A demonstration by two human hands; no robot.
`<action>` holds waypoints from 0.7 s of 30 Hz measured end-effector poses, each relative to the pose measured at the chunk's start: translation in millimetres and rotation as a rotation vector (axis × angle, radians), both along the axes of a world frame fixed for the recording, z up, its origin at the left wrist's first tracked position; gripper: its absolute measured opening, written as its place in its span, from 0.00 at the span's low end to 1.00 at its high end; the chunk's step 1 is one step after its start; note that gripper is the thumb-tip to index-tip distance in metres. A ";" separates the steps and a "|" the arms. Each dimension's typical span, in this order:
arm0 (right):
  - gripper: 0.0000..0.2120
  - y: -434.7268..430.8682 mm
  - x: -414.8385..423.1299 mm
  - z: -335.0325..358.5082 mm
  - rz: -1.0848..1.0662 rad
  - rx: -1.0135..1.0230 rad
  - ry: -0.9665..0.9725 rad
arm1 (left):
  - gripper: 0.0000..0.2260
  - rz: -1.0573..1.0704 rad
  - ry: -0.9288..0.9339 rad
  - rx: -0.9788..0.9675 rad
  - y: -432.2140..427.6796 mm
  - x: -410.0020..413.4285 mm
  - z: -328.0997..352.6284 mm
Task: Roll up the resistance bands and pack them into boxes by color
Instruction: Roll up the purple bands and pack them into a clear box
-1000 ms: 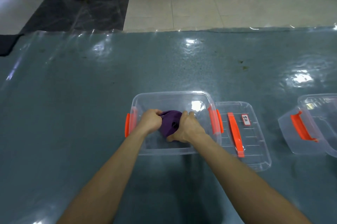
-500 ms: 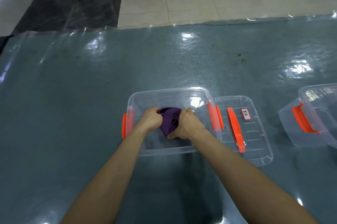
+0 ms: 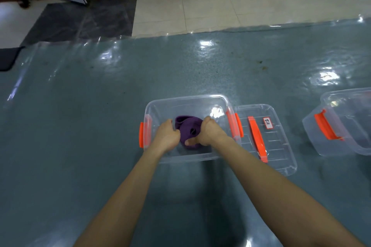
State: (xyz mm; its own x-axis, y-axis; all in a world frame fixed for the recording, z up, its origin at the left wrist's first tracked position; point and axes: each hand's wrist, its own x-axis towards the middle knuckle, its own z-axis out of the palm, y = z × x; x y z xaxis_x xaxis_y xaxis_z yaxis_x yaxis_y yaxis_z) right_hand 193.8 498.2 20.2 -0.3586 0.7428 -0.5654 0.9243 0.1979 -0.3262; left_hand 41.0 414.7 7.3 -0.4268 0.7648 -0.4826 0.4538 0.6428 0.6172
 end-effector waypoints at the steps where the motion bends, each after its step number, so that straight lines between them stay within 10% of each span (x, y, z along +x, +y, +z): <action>1: 0.50 -2.1 4.8 7.8 -0.028 0.006 0.039 | 0.19 -0.015 0.043 0.054 -7.7 5.0 6.9; 6: 0.14 -21.5 51.3 46.9 -0.192 0.407 0.448 | 0.15 -0.200 0.379 0.268 -46.8 50.4 23.5; 9: 0.13 -43.4 102.8 42.7 -0.585 0.648 0.661 | 0.21 -0.352 0.655 0.232 -59.7 78.2 20.6; 21: 0.22 -4.4 182.9 -51.2 -0.547 0.261 0.046 | 0.25 -0.273 0.834 0.257 -58.1 80.2 6.7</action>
